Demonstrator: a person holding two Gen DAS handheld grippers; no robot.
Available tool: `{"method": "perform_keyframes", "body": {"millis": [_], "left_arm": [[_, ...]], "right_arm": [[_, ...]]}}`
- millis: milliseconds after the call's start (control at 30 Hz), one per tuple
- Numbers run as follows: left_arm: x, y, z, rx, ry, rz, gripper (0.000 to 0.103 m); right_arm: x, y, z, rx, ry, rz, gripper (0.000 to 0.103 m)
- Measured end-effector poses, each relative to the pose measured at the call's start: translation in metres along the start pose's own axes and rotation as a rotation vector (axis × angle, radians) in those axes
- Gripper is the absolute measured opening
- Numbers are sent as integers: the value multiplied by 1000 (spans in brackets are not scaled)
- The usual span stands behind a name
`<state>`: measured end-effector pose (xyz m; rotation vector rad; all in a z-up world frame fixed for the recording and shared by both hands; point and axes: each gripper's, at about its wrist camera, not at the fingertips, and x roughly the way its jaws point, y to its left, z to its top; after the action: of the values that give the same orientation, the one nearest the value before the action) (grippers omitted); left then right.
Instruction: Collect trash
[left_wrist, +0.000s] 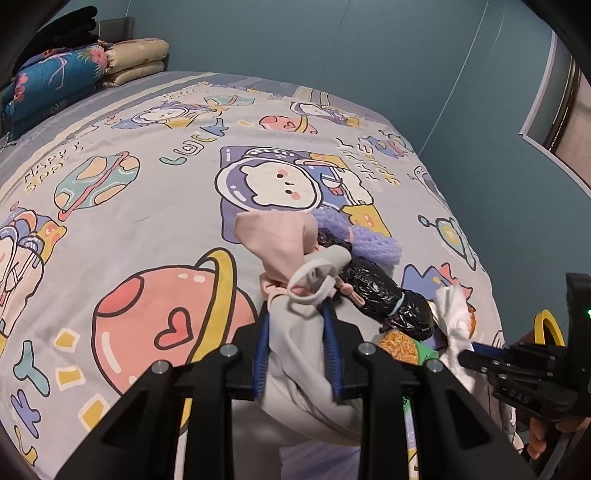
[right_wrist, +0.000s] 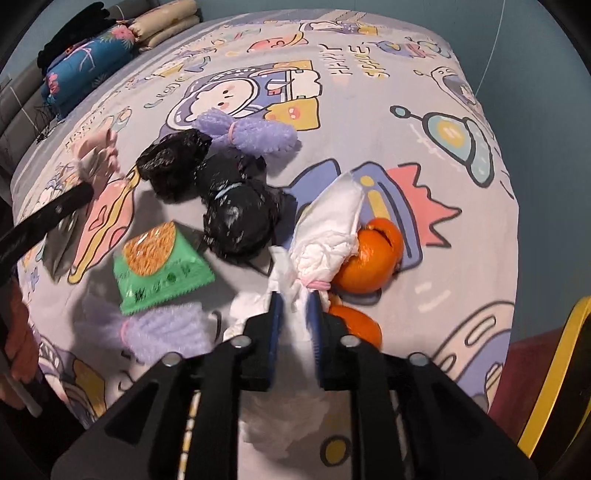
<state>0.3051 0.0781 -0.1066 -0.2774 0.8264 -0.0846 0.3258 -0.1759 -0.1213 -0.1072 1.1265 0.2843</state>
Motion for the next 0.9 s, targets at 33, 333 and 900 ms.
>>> {"method": "perform_keyframes", "body": {"millis": [33,333,900], "left_arm": [[0,1,1,-7,3,-5,25],[1,1,2,-7,10,-21,25],[-10,-4,3,24,-48,10,25]], "right_arm": [[2,0,3,5,-1,-17,58],[33,2,28,36,51,-67,43],[-82,-5,17,55,-227,26,21]]}}
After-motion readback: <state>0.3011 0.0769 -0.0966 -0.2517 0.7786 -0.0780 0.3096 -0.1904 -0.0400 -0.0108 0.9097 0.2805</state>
